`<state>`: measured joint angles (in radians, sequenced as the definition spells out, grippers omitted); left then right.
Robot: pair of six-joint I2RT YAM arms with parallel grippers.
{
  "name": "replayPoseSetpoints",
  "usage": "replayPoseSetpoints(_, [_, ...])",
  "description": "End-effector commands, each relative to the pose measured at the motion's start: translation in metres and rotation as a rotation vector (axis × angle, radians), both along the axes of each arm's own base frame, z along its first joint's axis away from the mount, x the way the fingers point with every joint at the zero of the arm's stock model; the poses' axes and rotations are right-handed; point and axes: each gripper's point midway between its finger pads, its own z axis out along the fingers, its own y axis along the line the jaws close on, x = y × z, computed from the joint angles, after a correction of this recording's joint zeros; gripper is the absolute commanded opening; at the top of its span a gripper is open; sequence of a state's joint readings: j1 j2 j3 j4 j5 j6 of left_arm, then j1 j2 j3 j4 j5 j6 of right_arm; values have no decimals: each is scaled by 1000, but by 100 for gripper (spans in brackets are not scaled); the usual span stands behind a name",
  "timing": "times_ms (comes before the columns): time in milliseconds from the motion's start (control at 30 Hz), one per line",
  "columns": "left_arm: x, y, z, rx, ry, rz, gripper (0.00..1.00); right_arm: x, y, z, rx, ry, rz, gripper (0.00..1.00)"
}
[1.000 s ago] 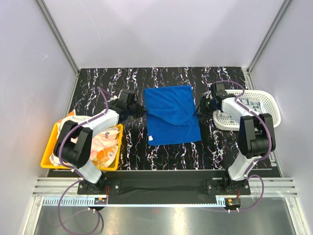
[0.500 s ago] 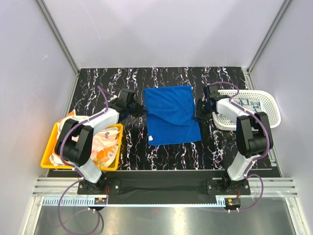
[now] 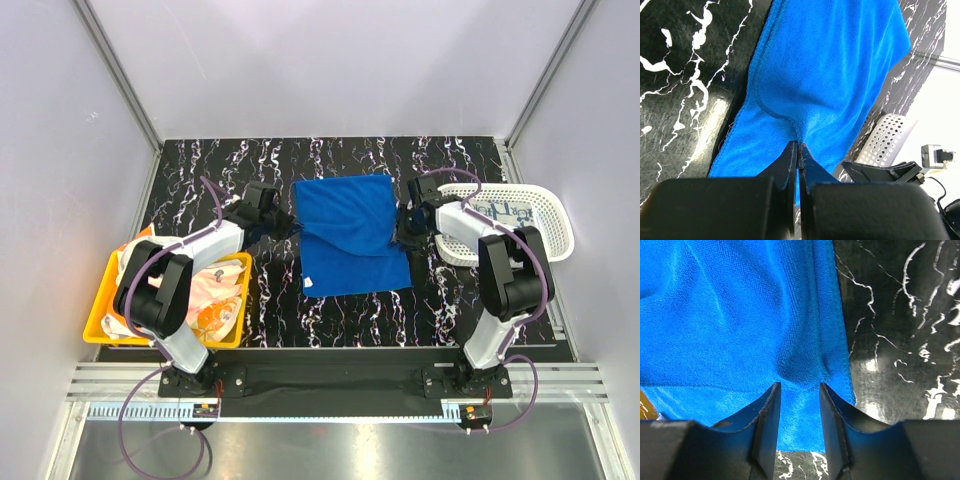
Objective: Fold and stack the towels
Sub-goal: Fold the towel
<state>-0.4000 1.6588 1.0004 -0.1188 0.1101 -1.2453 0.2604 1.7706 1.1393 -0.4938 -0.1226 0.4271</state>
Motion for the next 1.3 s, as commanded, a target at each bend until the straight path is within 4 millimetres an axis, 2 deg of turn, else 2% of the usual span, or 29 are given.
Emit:
replayPoseSetpoints(0, [13,-8,17,-31,-60,-25,0,15,3,5,-24,-40,-6,42])
replayPoseSetpoints(333, [12,-8,14,-31,-59,-31,0,16,1,-1,-74,-33,-5,39])
replayPoseSetpoints(567, [11,-8,15,-31,-63,-38,0,20,1,4,-75,-48,-7,23])
replayPoseSetpoints(733, [9,-8,15,-24,-66,-50,0,19,1,8,-79,-51,-1,15])
replayPoseSetpoints(967, [5,-8,26,-20,-91,-80,0,21,1,27,-83,-73,20,0])
replayPoseSetpoints(1267, [-4,-4,38,62,-117,-168,0,12,-5,54,-116,-94,57,0])
